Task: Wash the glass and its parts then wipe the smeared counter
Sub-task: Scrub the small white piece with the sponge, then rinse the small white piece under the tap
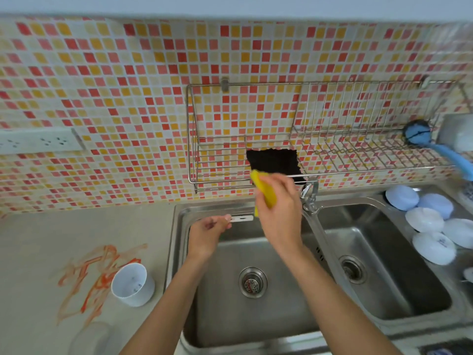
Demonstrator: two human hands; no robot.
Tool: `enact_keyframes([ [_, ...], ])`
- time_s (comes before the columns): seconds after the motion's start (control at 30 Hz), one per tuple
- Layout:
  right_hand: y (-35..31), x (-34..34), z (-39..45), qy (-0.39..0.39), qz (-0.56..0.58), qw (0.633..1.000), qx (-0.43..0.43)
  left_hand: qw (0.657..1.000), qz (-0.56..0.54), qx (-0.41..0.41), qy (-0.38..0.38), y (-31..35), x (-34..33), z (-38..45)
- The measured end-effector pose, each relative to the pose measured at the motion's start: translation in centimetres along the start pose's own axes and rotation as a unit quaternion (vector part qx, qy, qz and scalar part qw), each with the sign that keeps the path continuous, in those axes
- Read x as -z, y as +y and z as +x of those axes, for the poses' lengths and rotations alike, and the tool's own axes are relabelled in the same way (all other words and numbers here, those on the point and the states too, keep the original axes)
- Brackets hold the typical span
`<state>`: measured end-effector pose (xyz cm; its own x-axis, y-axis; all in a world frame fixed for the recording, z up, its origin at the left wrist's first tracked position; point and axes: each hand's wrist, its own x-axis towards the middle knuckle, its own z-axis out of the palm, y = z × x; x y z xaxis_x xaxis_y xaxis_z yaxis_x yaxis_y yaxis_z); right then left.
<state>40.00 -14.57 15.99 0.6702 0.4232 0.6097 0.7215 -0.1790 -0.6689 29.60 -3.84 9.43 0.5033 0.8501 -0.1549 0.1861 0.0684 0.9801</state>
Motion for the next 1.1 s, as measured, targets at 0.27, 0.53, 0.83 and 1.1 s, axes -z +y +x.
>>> enact_keyframes([
  [0.27,-1.5,-2.4,4.9,0.002,0.02,1.0,0.014,0.999,-0.042,-0.007,-0.021,0.3,0.9,1.7],
  [0.53,3.7,-0.4,-0.2,0.024,0.03,0.999,-0.019,0.998,-0.042,0.008,-0.05,-0.5,-0.2,3.0],
  [0.83,13.0,5.9,-2.2,-0.015,0.033,0.998,-0.06,0.997,0.01,0.029,-0.071,-0.4,-8.4,3.3],
  [1.1,24.2,6.8,1.3,-0.226,-0.153,0.929,-0.251,0.995,0.06,0.012,-0.074,0.1,-14.6,4.8],
])
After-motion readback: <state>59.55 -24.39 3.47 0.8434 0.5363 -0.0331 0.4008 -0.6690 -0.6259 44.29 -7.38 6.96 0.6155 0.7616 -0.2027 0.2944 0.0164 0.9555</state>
